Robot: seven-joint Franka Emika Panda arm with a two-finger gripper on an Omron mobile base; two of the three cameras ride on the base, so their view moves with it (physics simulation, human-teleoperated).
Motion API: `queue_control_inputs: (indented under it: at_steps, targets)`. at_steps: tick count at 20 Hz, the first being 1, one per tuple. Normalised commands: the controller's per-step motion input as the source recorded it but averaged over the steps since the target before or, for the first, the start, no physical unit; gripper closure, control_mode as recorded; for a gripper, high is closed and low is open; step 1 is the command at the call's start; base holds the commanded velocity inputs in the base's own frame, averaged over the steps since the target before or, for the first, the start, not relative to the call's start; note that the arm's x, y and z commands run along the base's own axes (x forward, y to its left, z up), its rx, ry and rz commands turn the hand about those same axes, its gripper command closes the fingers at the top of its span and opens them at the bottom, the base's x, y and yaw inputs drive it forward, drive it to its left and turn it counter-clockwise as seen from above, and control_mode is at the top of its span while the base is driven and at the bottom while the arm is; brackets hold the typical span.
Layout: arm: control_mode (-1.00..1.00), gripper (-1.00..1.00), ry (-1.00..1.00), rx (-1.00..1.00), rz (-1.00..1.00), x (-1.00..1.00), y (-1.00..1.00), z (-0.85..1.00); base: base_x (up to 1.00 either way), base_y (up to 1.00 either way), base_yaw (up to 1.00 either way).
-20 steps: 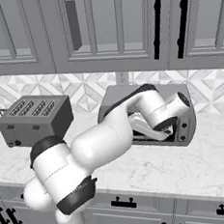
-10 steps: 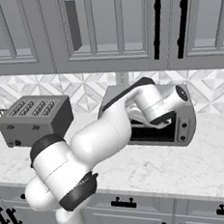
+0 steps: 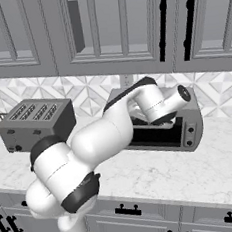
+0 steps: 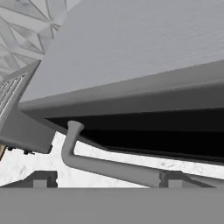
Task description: Pick up the kebab skewer and baguette bread, and place them inside the toaster oven. Close the toaster oven door and start by setting the timer.
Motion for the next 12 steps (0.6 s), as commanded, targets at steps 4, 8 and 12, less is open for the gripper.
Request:
queue_control_inputs:
  at_steps: [4,8,12]
  targets:
    - [-1.00,-1.00,-0.06,0.00,-0.05,0.35,0.13,0.00,0.00,0.00,0.00]
    - [-1.00,-1.00,-0.11,0.00,-0.02,0.05,0.14,0.00,0.00,0.00,0.00]
    - [-1.00,-1.00,-0.11,0.01,-0.01,0.00,0.06,0.00,0.00,0.00,0.00]
